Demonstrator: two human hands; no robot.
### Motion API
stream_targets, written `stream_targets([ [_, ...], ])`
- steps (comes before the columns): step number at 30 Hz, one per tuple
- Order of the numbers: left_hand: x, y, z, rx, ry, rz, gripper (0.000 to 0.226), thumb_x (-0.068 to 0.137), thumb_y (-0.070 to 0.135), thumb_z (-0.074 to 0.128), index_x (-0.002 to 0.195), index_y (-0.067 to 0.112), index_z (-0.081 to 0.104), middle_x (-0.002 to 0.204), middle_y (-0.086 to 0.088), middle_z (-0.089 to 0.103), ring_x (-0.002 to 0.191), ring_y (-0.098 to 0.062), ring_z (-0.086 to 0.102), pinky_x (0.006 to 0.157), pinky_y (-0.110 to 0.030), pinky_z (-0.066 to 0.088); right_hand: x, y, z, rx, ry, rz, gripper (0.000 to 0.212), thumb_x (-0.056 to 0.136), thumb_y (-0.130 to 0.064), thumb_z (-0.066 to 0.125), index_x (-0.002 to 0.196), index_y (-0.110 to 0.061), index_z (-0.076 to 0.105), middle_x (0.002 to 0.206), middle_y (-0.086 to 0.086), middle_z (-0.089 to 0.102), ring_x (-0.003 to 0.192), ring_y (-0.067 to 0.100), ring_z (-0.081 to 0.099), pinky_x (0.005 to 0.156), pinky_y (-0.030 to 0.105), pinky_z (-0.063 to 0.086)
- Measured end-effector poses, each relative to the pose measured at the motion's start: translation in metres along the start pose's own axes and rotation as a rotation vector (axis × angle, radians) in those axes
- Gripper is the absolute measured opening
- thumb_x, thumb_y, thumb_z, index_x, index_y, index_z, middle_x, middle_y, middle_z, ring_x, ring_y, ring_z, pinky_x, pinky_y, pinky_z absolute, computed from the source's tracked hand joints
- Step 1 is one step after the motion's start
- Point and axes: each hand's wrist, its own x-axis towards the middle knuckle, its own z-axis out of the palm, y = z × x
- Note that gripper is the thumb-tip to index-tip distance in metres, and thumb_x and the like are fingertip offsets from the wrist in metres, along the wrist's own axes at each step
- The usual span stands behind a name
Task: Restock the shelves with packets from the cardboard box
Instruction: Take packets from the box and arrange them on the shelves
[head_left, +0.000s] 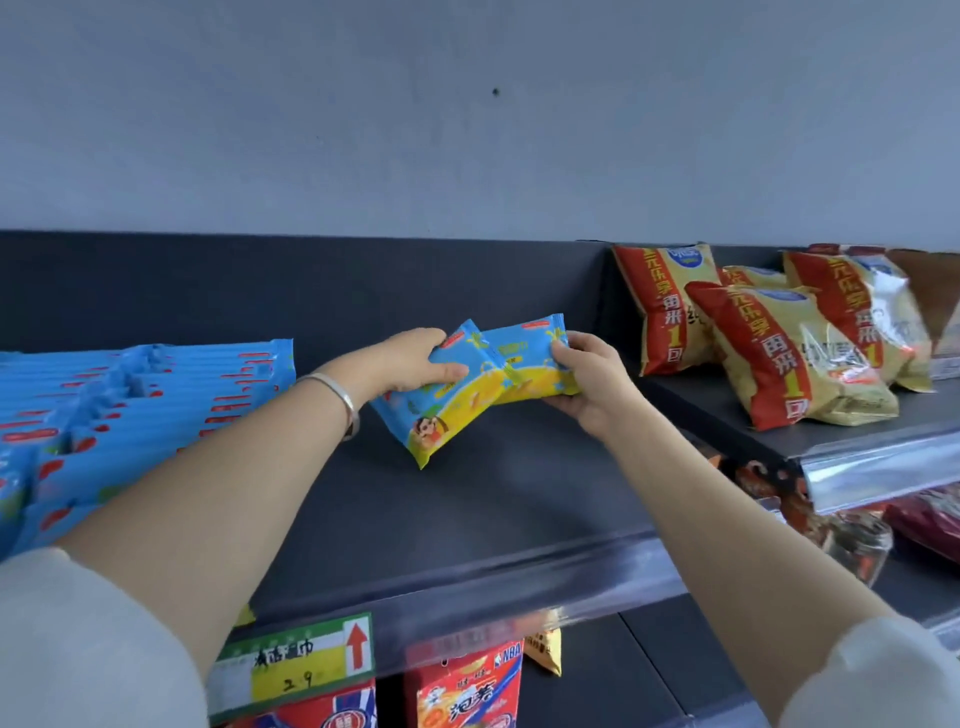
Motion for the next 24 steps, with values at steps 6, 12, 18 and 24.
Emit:
stream_targets([
  [6, 0.017, -0.006, -0.011, 0.234, 0.117, -0.001, 0.011, 0.092, 0.025, 0.054, 0.092, 0.020, 0.044, 0.091, -0.001, 0.052, 0.087, -0.024, 0.054, 0.074, -0.035, 0.042, 0.046, -0.004, 0.008, -0.154, -0.064, -0.076, 0.021, 0.098, -0.005, 0.041, 0.092, -0.014, 0.059, 0.091, 0.009, 0.066, 0.070, 0.021, 0.063, 0.062, 0.031, 0.052],
  [12, 0.032, -0.008, -0.010, 0.427, 0.292, -0.104, 0.008, 0.094, 0.027, 0.048, 0.095, 0.023, 0.041, 0.093, 0.001, 0.053, 0.086, -0.022, 0.049, 0.078, -0.035, 0.033, 0.091, 0.009, 0.018, -0.245, -0.021, -0.107, 0.022, 0.097, -0.006, 0.039, 0.093, -0.020, 0.056, 0.096, 0.004, 0.065, 0.085, 0.020, 0.063, 0.067, 0.030, 0.048],
  [18, 0.058, -0.021, 0.023, 0.575, 0.338, -0.174, 0.015, 0.094, 0.014, 0.046, 0.109, 0.018, 0.044, 0.106, -0.005, 0.056, 0.097, -0.027, 0.053, 0.078, -0.036, 0.032, 0.117, 0.028, 0.009, -0.524, 0.053, -0.048, 0.031, 0.089, -0.003, 0.032, 0.110, -0.020, 0.047, 0.109, 0.006, 0.055, 0.089, 0.022, 0.059, 0.063, 0.031, 0.050],
  [24, 0.069, -0.031, 0.039, 0.651, 0.469, -0.141, 0.045, 0.085, -0.002, 0.048, 0.123, 0.020, 0.041, 0.117, -0.006, 0.048, 0.108, -0.028, 0.047, 0.086, -0.039, 0.037, 0.127, 0.033, 0.004, -1.124, -0.182, -0.184, 0.051, 0.079, -0.023, 0.068, 0.123, -0.028, 0.044, 0.115, 0.003, 0.047, 0.100, 0.024, 0.053, 0.085, 0.042, 0.050],
])
